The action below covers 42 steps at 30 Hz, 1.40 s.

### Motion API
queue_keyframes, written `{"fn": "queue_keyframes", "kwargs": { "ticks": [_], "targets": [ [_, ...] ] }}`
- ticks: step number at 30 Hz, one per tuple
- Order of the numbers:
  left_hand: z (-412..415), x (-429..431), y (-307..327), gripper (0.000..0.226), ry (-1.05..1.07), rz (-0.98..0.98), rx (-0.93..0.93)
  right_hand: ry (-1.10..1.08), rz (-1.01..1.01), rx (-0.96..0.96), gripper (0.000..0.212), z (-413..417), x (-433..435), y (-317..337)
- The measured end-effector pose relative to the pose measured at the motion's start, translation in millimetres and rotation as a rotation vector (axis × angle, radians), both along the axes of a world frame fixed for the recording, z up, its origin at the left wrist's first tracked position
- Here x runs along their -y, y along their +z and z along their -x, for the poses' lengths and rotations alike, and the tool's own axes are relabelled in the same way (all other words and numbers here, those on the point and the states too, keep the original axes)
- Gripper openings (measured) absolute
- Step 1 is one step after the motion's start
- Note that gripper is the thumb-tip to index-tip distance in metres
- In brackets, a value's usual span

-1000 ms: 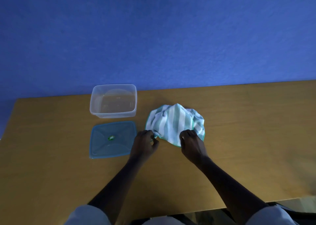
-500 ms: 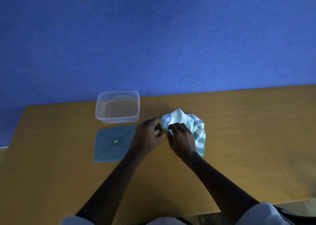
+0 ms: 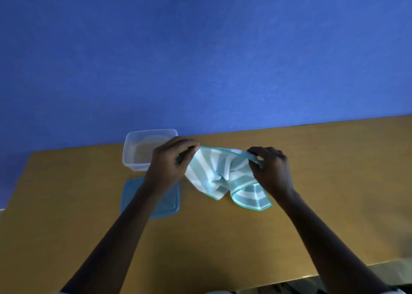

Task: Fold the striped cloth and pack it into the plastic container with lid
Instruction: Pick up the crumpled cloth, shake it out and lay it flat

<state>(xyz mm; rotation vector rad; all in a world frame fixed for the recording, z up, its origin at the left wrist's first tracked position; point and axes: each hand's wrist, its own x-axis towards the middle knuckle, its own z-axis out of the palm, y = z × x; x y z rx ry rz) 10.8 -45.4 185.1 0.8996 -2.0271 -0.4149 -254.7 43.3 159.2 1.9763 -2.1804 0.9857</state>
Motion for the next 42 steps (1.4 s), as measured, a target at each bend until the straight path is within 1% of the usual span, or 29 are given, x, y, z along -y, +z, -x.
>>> {"fn": "queue_keyframes", "kwargs": {
  "ticks": [3,5,6,8,10,13,15,18,21,25,29,32,34,37,40,42],
  "targets": [
    [-2,11,25,0.009,-0.034,-0.085,-0.049,0.044,0.04,0.099,0.021,21,3,24],
    [-5,17,42,0.016,-0.094,-0.21,-0.071,0.05,0.035,0.198,0.013,35,5,38],
    [-7,20,49,0.022,-0.13,-0.255,-0.077,0.048,0.025,0.238,0.013,42,6,44],
    [-12,27,62,0.034,-0.17,-0.264,-0.048,0.053,-0.003,0.323,0.014,55,6,56],
    [-17,32,74,0.039,-0.207,-0.247,0.008,0.091,-0.018,0.398,0.014,65,5,68],
    [-23,40,92,0.036,-0.273,-0.234,0.064,0.153,-0.034,0.518,0.015,80,3,86],
    [-27,44,101,0.031,-0.279,-0.261,0.065,0.19,-0.021,0.6,0.017,88,3,97],
    [-32,48,111,0.019,-0.252,-0.286,0.019,0.238,-0.02,0.669,0.025,98,3,110],
    [-34,49,116,0.01,-0.209,-0.301,-0.048,0.301,-0.027,0.8,0.037,106,0,122],
    [-35,51,119,0.008,-0.155,-0.306,-0.123,0.421,-0.052,1.02,0.033,111,-2,135],
    [-34,56,119,0.01,-0.12,-0.294,-0.197,0.467,-0.03,1.196,0.029,113,-2,143],
    [-28,63,116,0.014,-0.043,-0.31,-0.28,0.447,-0.006,1.232,0.019,111,3,145],
    [-24,69,112,0.017,0.012,-0.324,-0.301,0.391,0.005,1.229,0.02,110,9,144],
    [-18,78,108,0.017,0.053,-0.344,-0.29,0.244,0.037,1.238,0.024,113,22,141],
    [-9,89,110,0.013,0.07,-0.332,-0.308,0.139,0.068,1.238,0.008,116,38,139],
    [-2,98,115,0.013,0.095,-0.3,-0.319,0.107,0.096,1.239,0.009,116,50,142]
  ]
}}
